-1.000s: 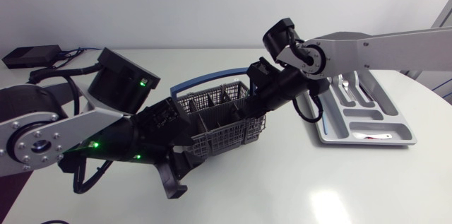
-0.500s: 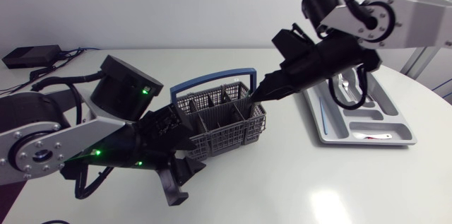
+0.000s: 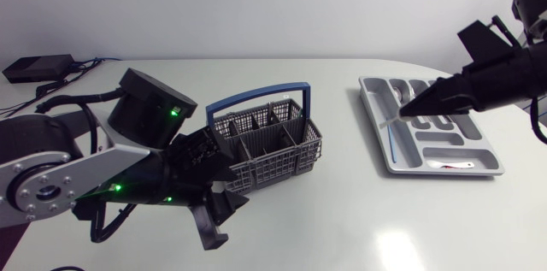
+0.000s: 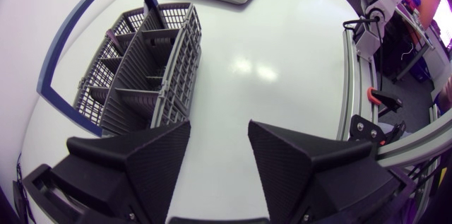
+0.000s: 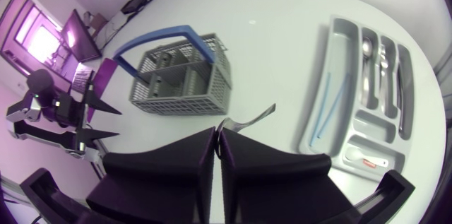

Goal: Unload the cutlery basket into the drawer organizer.

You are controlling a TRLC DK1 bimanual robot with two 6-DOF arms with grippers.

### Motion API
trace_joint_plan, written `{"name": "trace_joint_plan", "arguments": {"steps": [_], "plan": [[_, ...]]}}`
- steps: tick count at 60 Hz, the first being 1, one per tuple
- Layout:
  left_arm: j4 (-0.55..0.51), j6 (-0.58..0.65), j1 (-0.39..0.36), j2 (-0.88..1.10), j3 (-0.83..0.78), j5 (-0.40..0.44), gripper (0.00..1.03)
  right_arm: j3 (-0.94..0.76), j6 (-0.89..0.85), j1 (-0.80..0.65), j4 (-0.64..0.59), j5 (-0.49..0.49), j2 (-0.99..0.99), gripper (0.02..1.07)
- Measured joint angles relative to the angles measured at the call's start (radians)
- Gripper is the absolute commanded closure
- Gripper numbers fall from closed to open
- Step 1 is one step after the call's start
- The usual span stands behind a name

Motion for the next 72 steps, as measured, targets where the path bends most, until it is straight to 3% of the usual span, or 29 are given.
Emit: {"name": "trace_joint_plan", "arguments": {"steps": [8, 19, 43, 49, 59, 65, 72], "plan": [[0.013, 0.000, 0.008, 0.000, -0.009, 0.000, 0.44, -0.077, -0.077, -0.130, 0.035, 0.140, 0.009, 1.01], [0.014, 0.000, 0.017, -0.002, -0.017, 0.000, 0.44, -0.173, -0.150, -0.293, 0.269, 0.388, 0.072, 1.00], [0.014, 0.000, 0.017, -0.002, -0.017, -0.001, 0.44, -0.187, -0.153, -0.364, 0.525, 0.546, 0.360, 0.98], [0.014, 0.000, 0.019, -0.016, -0.017, -0.004, 0.44, -0.187, -0.142, -0.336, 0.557, 0.578, 0.417, 0.71], [0.014, 0.000, 0.068, -0.061, -0.018, -0.004, 0.44, -0.187, -0.138, -0.271, 0.583, 0.589, 0.455, 0.37], [0.014, 0.000, 0.126, -0.098, -0.018, -0.003, 0.44, -0.188, -0.135, -0.266, 0.586, 0.591, 0.444, 0.30], [0.038, 0.000, 0.232, -0.130, -0.018, 0.030, 0.44, -0.218, -0.135, -0.259, 0.586, 0.589, 0.367, 0.30]]}}
